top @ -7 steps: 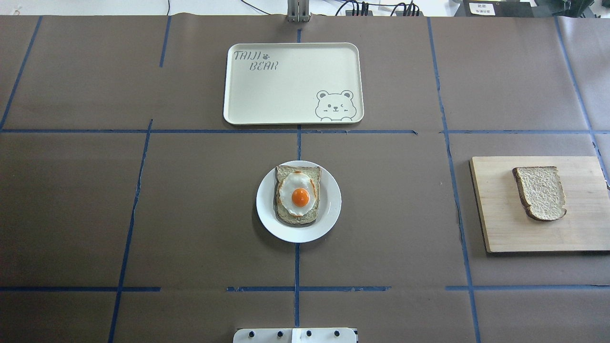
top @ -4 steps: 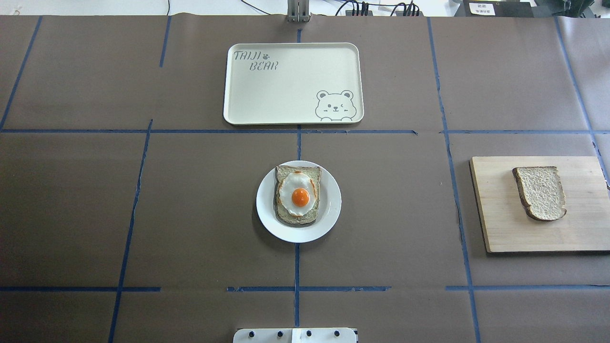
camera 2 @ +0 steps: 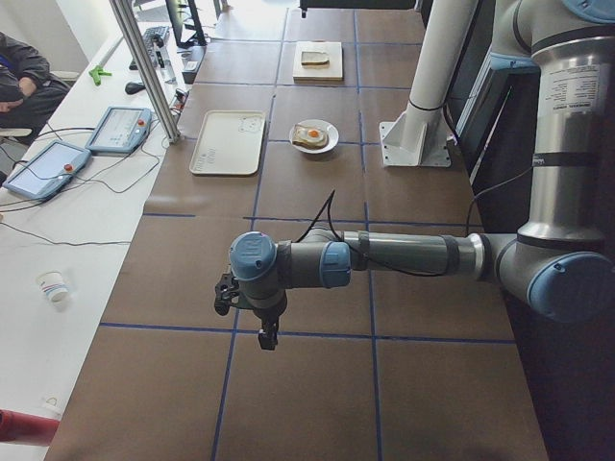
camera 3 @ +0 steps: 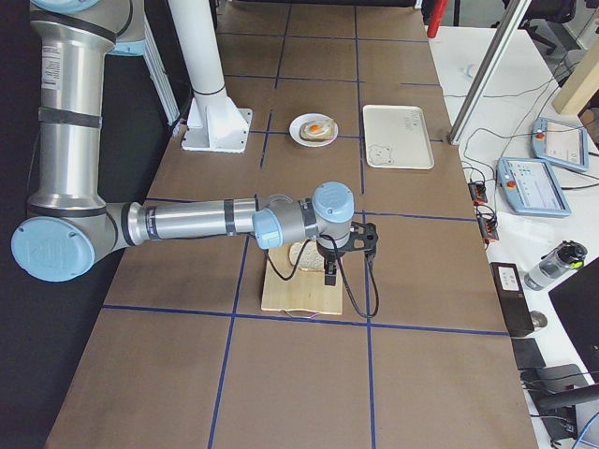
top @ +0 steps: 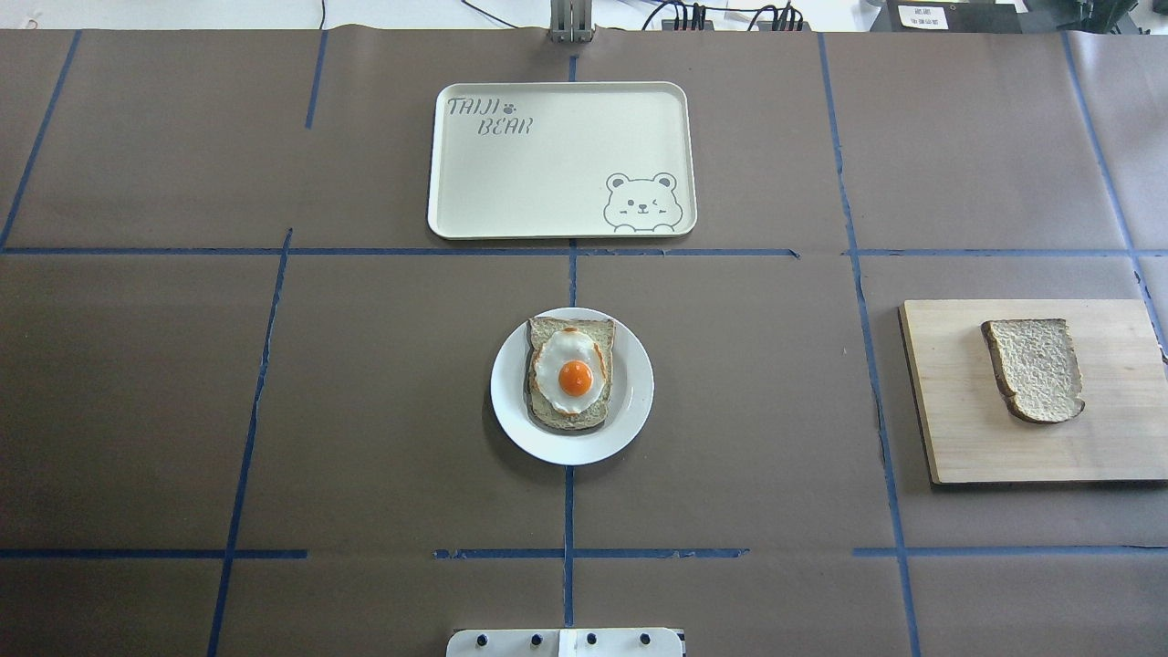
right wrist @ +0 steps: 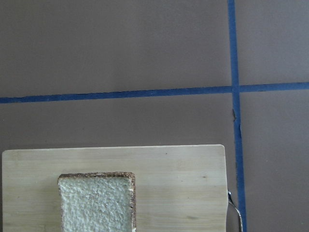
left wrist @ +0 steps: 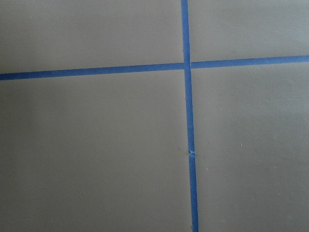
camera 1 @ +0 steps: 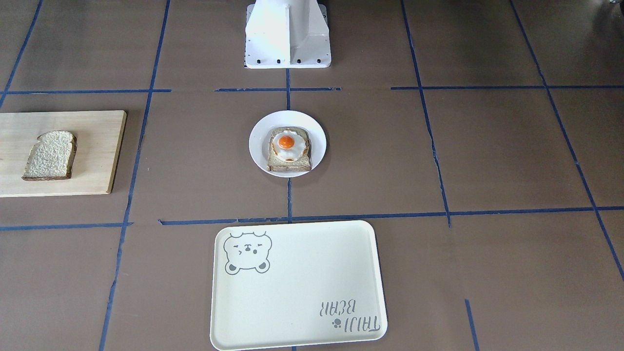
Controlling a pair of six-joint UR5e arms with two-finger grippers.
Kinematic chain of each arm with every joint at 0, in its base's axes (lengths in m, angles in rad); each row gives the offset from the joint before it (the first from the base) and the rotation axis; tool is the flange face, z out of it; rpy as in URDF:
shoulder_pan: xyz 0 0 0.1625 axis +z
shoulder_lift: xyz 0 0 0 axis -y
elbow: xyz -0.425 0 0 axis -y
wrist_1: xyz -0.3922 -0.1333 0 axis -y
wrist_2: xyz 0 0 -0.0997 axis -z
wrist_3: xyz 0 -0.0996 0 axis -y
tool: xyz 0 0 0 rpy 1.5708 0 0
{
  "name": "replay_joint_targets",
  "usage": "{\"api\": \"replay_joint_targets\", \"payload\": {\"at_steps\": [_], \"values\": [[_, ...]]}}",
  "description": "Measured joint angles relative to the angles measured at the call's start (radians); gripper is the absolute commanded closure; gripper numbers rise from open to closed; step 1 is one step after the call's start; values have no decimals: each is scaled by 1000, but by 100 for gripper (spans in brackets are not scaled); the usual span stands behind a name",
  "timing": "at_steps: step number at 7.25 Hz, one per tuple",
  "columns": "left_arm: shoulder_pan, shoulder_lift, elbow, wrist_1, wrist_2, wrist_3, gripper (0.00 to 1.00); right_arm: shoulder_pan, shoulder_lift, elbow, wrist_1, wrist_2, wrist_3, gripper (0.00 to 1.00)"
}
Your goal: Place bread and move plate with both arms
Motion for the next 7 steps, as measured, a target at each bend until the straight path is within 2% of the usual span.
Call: {"api": "replay_joint_targets", "payload": {"at_steps": [2, 4, 7], "values": [[0, 0, 0, 0, 0, 0, 0, -128, -16, -35, 184, -43, 225, 0], [0, 0, 0, -1, 0, 0, 0, -229, -16, -45, 223, -110, 331, 2], [0, 0, 1, -2, 0, 1, 0, -295, -7, -97, 230, -135, 373, 13]]}}
